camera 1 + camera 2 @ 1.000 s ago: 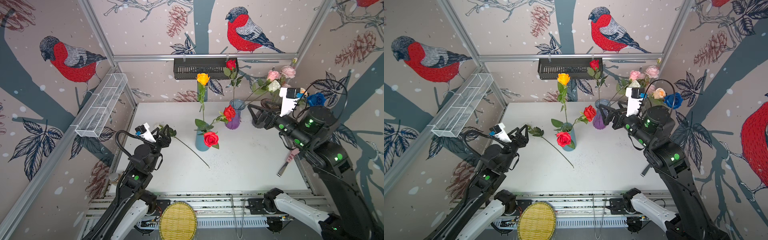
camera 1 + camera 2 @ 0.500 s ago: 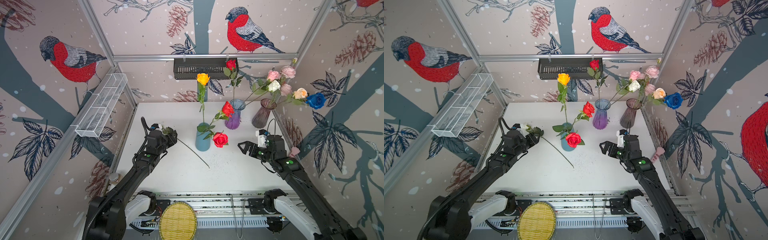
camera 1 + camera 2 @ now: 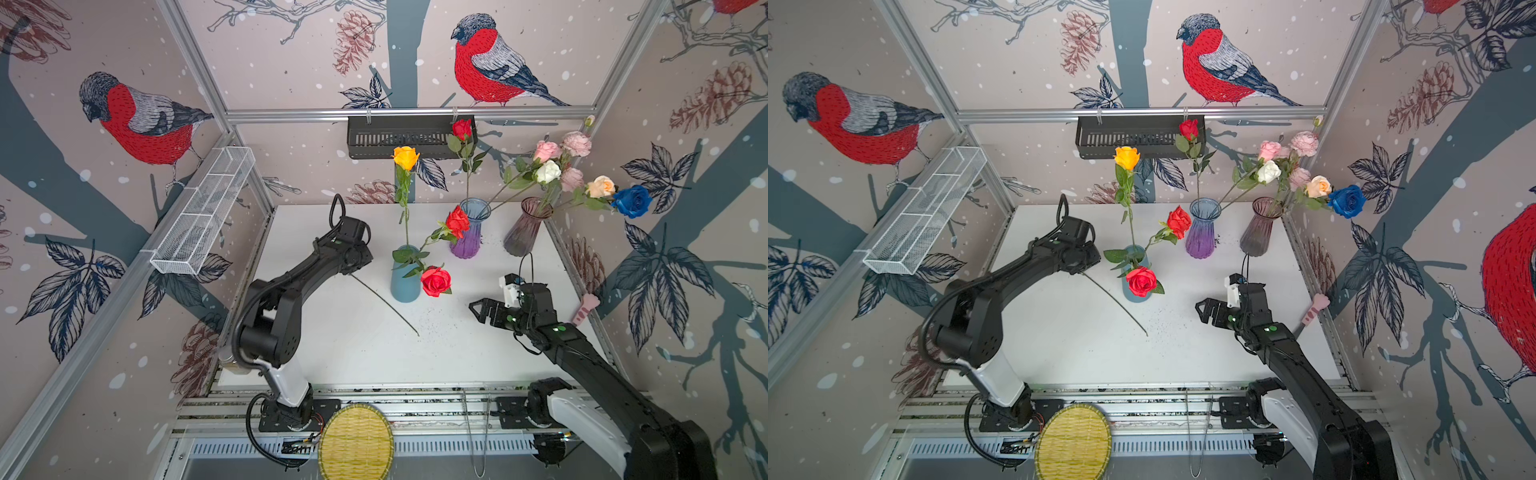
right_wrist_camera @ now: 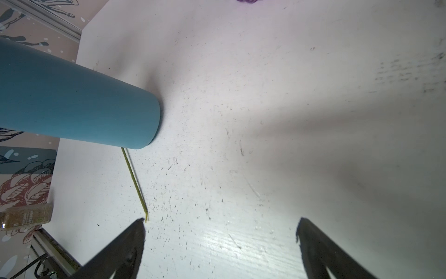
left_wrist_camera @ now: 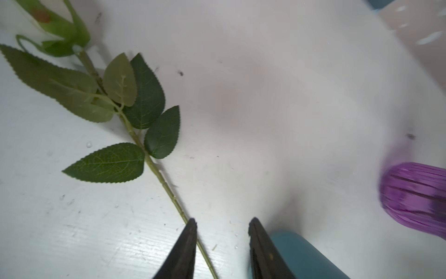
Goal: Arrange the flowers into the vase
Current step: 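Withdraw the right gripper while the left moves toward the white rose, then close the left gripper on the white rose stem and lift it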
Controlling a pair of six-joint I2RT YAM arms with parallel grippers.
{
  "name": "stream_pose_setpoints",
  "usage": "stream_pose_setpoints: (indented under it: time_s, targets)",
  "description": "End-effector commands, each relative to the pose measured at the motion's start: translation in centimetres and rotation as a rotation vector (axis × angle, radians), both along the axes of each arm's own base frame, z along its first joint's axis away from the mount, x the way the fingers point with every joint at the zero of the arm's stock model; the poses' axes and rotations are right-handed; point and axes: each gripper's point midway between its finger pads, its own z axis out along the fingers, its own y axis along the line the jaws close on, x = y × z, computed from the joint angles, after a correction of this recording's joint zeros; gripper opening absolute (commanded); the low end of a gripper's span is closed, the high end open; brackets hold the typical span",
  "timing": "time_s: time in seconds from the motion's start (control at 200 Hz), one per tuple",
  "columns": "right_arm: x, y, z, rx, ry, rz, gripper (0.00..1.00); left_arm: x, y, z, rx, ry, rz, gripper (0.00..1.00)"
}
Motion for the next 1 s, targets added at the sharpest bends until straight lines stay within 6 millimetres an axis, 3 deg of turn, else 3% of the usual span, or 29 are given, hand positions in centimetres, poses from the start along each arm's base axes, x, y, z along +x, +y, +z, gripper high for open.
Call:
stream_pose_setpoints:
  time_s: [0.0,0.37,0.871,0.996]
  targets:
    - [0.7,0.2,0.0,-0.006,-0.046,0.012,0.98,-3.7,3.6,-2.6,0.199,0.237,0.117,0.36]
    - [-0.2,0.1,-2.1,0.008,-0.074,0.004,0.98,-3.1,2.6,-5.9,0.168,0.319,0.177,0.36]
    - [-0.2,0.2,-1.4,0.021,-0.124,0.01,0.98,-3.0,2.4,-7.7,0.163,0.352,0.194,0.35]
    - [-0.2,0.2,-1.4,0.022,-0.126,0.011,0.98,-3.4,2.2,-8.2,0.147,0.366,0.202,0.08]
